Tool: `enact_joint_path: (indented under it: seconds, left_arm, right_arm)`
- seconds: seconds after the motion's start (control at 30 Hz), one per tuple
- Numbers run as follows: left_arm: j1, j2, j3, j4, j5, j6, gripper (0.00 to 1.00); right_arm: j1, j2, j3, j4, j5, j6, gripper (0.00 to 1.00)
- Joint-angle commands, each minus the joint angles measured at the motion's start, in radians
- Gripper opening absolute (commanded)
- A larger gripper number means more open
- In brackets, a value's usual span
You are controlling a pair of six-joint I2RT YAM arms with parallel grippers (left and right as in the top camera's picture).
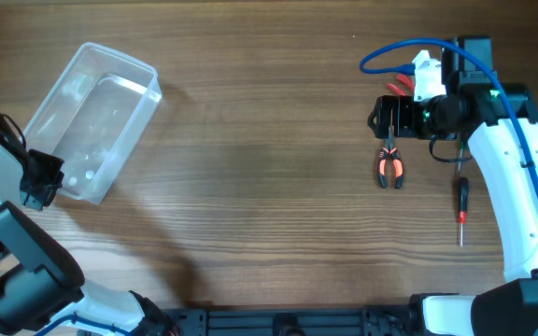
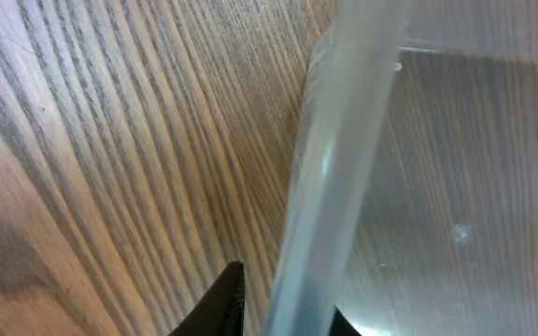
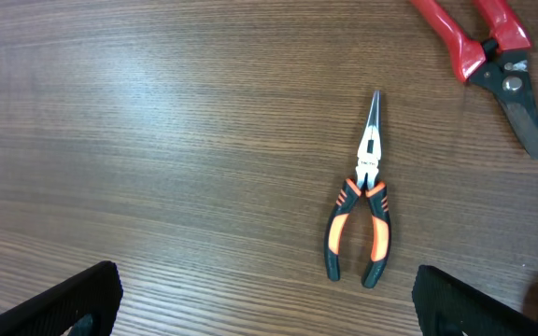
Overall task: Pack container
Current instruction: 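Drag the container to the table center and release it with the left gripper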
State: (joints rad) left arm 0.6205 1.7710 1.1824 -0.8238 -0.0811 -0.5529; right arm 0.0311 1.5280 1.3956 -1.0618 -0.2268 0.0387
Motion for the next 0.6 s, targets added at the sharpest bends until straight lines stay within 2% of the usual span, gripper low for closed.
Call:
enact_joint_path:
  seconds: [0.0, 0.13, 0.37, 0.57]
  left_arm:
    - [0.004, 0.012, 0.013, -0.010, 0.002, -0.002, 0.16]
    - [0.004, 0.008, 0.014, -0.009, 0.056, -0.002, 0.04]
    - [-0.027, -0.085, 0.017, 0.058, 0.196, 0.051, 0.04]
    - [-0.200, -0.258, 0.018, 0.111, 0.231, 0.146, 0.04]
  right_arm:
    - [-0.002, -0.002, 0.015, -0.001, 0.017, -0.013, 1.00]
    - [-0.002, -0.002, 0.015, -0.001, 0.017, -0.013, 0.99]
    - [-0.003, -0.002, 0.015, 0.007, 0.027, -0.011, 0.99]
    - [-0.003, -0.035, 0.017, 0.040, 0.188, 0.079, 1.00]
